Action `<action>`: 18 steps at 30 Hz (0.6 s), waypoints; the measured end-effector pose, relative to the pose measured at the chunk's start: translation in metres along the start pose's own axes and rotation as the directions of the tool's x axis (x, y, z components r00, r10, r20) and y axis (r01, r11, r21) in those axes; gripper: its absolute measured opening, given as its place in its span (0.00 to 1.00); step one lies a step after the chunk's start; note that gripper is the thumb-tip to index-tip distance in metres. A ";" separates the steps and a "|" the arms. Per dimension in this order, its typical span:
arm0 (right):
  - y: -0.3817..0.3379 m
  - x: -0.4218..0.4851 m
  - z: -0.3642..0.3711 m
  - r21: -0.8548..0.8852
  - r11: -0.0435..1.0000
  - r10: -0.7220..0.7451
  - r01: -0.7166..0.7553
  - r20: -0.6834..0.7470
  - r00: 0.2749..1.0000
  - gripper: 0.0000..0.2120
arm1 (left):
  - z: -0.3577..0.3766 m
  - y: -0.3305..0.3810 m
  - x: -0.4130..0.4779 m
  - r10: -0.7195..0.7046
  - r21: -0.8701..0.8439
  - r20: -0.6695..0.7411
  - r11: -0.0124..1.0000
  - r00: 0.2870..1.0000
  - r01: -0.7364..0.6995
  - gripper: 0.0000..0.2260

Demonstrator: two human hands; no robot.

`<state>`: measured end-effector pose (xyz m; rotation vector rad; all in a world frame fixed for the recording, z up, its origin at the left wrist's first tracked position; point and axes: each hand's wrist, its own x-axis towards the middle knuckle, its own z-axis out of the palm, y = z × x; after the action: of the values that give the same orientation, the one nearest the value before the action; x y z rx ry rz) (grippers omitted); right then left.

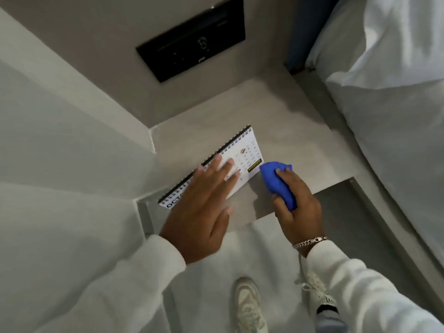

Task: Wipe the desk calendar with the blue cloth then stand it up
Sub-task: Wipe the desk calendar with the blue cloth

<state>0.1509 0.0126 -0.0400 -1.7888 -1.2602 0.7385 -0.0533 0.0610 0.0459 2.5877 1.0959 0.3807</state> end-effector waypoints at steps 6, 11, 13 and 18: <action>-0.030 0.003 0.053 0.257 0.966 0.065 -0.007 -0.217 0.974 0.25 | -0.025 -0.078 0.038 0.019 0.193 0.347 0.977 0.938 -0.092 0.32; -0.035 0.021 0.091 0.235 0.970 0.010 0.057 -0.274 0.962 0.26 | -0.024 -0.106 0.044 0.072 0.174 0.350 0.975 0.934 -0.140 0.32; -0.037 0.026 0.105 0.234 0.968 -0.027 0.092 -0.265 0.964 0.26 | -0.023 -0.108 0.045 0.082 0.137 0.360 0.981 0.929 -0.140 0.34; -0.027 0.012 0.144 0.107 0.977 -0.151 0.185 -0.266 0.952 0.31 | -0.019 -0.106 0.044 0.115 0.047 0.361 0.989 0.925 -0.141 0.37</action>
<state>0.0245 0.0688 -0.0887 -1.5893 -1.1465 0.4649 -0.0986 0.1666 0.0287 2.6564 0.8278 -0.1064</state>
